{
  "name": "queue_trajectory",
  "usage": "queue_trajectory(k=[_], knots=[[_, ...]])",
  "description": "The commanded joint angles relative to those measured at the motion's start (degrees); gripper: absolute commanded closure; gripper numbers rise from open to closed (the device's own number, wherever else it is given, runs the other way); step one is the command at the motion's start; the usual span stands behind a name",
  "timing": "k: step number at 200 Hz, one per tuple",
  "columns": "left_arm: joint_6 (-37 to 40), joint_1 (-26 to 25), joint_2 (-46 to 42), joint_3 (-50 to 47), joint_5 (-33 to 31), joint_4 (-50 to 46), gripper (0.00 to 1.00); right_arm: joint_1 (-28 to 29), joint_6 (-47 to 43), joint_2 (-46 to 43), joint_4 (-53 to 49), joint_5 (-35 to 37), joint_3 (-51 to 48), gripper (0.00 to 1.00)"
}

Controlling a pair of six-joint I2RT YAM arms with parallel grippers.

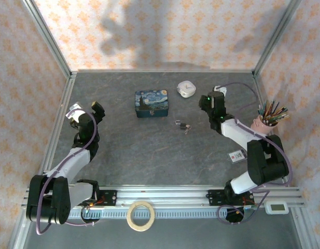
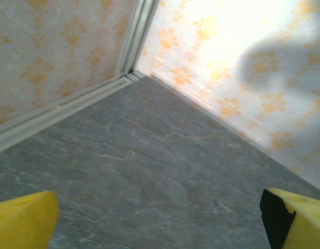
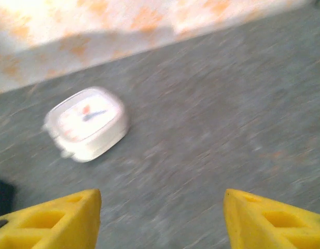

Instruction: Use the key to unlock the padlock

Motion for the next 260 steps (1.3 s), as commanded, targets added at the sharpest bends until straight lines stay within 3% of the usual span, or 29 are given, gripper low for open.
queue_trajectory(k=[1, 56, 83, 90, 98, 121, 126, 147, 155, 161, 170, 187, 204, 219, 260], knots=[[6.12, 0.40, 2.43, -1.47, -5.56, 4.57, 0.03, -2.01, -7.07, 1.12, 12.51, 10.66, -6.94, 0.37], [10.11, 0.41, 7.57, -7.45, -5.90, 18.74, 0.05, -4.02, -12.76, 4.65, 34.14, 14.31, -18.26, 0.38], [14.65, 0.40, 11.86, -11.16, -2.78, 30.61, 0.05, -6.82, -10.53, 2.45, 39.22, 9.37, -22.79, 0.38], [15.78, 0.40, 12.94, -11.61, -2.30, 33.45, 0.05, -7.25, -10.62, 1.63, 42.38, 8.03, -24.94, 0.35], [16.18, 0.38, 12.71, -10.31, -0.09, 30.43, 0.05, -7.61, -10.40, 0.71, 44.25, 7.28, -26.60, 0.30], [19.41, 0.42, 14.44, -9.79, 4.74, 32.74, 0.06, -9.39, -9.41, -0.06, 46.97, 3.62, -28.71, 0.01], [20.36, 0.39, 14.72, -9.94, 6.27, 33.35, 0.07, -9.74, -9.20, -0.30, 47.25, 2.74, -29.10, 0.00], [22.48, 0.40, 23.22, -17.10, 9.49, 56.03, 0.06, -10.88, -8.93, -0.22, 53.34, -0.41, -32.71, 0.00], [23.19, 0.31, 26.51, -19.53, 8.75, 66.06, 0.02, -11.14, -8.96, 1.65, 59.52, -0.40, -34.69, 0.00], [22.44, 0.33, 24.38, -20.05, 8.45, 62.85, 0.01, -11.14, -9.21, 2.25, 61.42, -0.34, -35.36, 0.00], [21.08, 0.34, 20.96, -19.01, 7.59, 55.45, 0.01, -11.14, -8.77, 0.54, 55.73, -0.34, -34.06, 0.00], [22.03, 0.30, 24.69, -17.64, 6.23, 59.48, 0.01, -11.14, -9.11, 1.55, 59.31, -0.25, -34.86, 0.00], [20.81, 0.34, 21.98, -15.31, 5.97, 49.81, 0.01, -11.14, -8.95, 0.87, 57.56, -0.34, -34.43, 0.00], [21.91, 0.21, 24.03, -15.44, 6.12, 54.32, 0.01, -11.14, -8.82, 0.54, 56.33, -0.33, -34.22, 0.00], [21.40, 0.20, 23.19, -14.26, 5.80, 49.87, 0.01, -11.10, -8.89, 0.72, 56.92, -0.34, -34.36, 0.00]])
